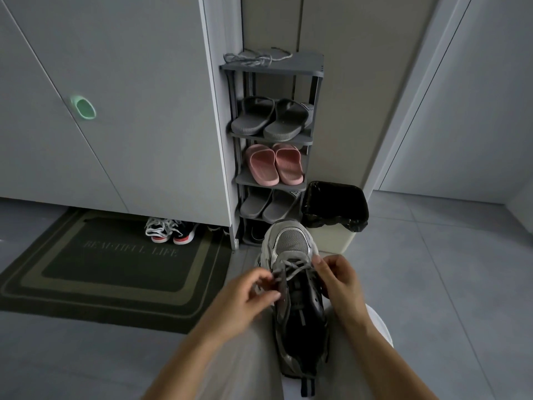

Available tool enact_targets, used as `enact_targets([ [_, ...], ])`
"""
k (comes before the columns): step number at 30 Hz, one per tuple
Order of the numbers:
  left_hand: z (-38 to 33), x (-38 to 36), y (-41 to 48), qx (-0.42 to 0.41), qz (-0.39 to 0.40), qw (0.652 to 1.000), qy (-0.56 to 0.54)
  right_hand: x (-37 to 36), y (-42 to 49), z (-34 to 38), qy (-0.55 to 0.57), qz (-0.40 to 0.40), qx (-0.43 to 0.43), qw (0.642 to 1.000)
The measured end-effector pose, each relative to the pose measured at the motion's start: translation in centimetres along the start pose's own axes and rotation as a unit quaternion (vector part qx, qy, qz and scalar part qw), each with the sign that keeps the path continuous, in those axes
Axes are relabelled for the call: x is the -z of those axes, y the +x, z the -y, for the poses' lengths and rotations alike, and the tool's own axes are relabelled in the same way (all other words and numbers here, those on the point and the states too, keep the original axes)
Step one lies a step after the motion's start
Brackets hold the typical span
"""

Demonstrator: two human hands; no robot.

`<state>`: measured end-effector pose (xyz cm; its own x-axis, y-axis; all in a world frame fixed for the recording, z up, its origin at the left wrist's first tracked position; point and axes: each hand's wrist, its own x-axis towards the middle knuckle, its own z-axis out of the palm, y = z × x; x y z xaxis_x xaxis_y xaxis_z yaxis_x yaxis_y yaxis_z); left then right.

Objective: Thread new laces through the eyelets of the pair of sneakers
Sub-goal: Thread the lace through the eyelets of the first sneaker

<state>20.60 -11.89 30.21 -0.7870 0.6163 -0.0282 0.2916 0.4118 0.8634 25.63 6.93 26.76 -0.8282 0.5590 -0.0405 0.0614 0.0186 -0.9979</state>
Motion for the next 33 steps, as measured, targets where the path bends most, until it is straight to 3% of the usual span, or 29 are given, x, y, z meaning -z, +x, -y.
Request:
enact_targets([
  [5, -0.6, -1.6, 1.6, -0.064, -0.109, 0.988, 0.088, 0.2, 0.1, 0.7, -0.052, 0.006, -0.007, 0.999],
  [10, -1.0, -1.1, 1.8, -0.025, -0.076, 0.994, 0.074, 0.2, 0.4, 2.2, -0.033, 0.040, 0.059, 0.997],
  [15, 0.1, 1.1, 0.4, -0.036, -0.065, 0.994, 0.083, 0.8, 0.3, 2.7, -0.182, 0.123, 0.190, 0.957],
  [18, 1.5, 2.4, -0.8, -0.009, -0.073, 0.994, 0.080, 0.6, 0.2, 2.7, -0.201, 0.151, 0.245, 0.936],
  [22, 3.0, 2.4, -1.8, 0.014, -0.080, 0.992, 0.100, 0.6, -0.2, 2.4, -0.159, 0.120, 0.177, 0.964],
  [25, 3.0, 1.8, -1.5, 0.020, -0.035, 0.993, 0.112, 0.9, -0.2, 2.1, -0.147, 0.113, 0.118, 0.976],
  [27, 2.0, 0.8, -0.8, 0.031, 0.003, 0.998, 0.062, 0.8, -0.3, 2.0, -0.142, 0.110, 0.104, 0.978],
  [29, 0.4, -0.4, 0.1, 0.077, -0.021, 0.995, -0.065, 0.7, -0.4, 2.1, -0.135, 0.104, 0.099, 0.980],
  [33, -1.6, -1.9, 2.4, 0.243, -0.113, 0.904, -0.333, 0.6, -0.6, 1.8, -0.127, 0.108, 0.100, 0.981],
])
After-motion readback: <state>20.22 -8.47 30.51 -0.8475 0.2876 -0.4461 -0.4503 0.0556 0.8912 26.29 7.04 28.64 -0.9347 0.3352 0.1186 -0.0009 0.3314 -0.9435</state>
